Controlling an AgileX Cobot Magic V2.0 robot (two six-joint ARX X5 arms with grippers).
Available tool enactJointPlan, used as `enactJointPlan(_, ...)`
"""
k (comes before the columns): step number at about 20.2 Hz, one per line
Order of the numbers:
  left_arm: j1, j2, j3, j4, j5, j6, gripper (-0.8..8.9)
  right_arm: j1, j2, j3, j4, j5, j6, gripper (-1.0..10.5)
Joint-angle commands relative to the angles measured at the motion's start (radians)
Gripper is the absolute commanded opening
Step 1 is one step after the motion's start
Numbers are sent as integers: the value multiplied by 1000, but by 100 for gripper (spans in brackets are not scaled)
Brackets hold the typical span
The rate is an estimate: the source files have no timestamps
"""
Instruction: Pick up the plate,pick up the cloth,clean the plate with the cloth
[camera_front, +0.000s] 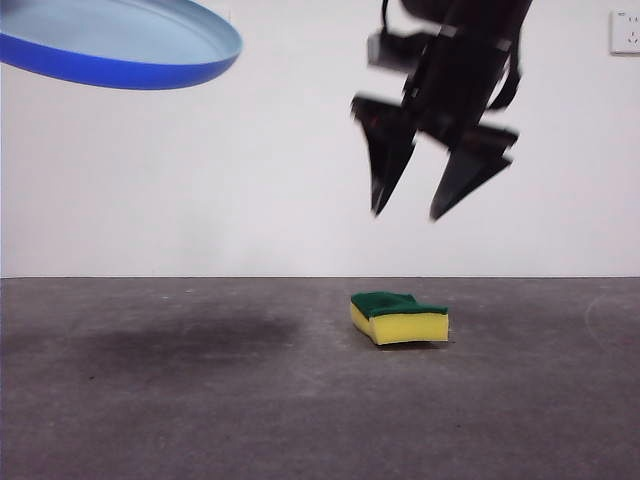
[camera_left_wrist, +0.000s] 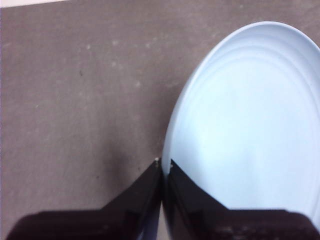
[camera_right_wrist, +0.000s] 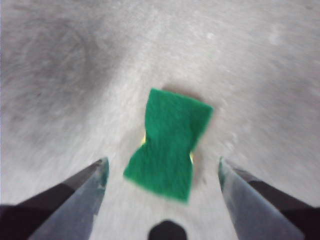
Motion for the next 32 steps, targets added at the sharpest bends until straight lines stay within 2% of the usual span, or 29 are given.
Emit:
enactJointPlan(1,-2,-26,-5,-31,-6,8,-8,10,76,2,26,3,-9,311)
enactJointPlan(9,-2,-35,-5,-87,-5,7,-8,14,231,1,62,2,-9,303)
enactJointPlan(14,-2,-34,-5,-86,-5,6,-8,14,263,1,64,4,-11,-6)
enactJointPlan(19,-2,7,-6,-69,-8,8,-8,13,260,1,53,25,-17,-16)
enactJointPlan(23,-2,136,-6,-3,-16,8,-8,18,190,1,47,25,-17,-17)
enactJointPlan(27,-13,312,-6,71,-9,8,-8,30,27,1,9,22,-15,-16)
enactJointPlan(31,-66,472,-6,139,3,2,-8,50,-145,1,-35,16,12,-16)
enactJointPlan(32,-92,508,-6,166,6,-5,-8,61,-182,1,-43,-8,19,-16)
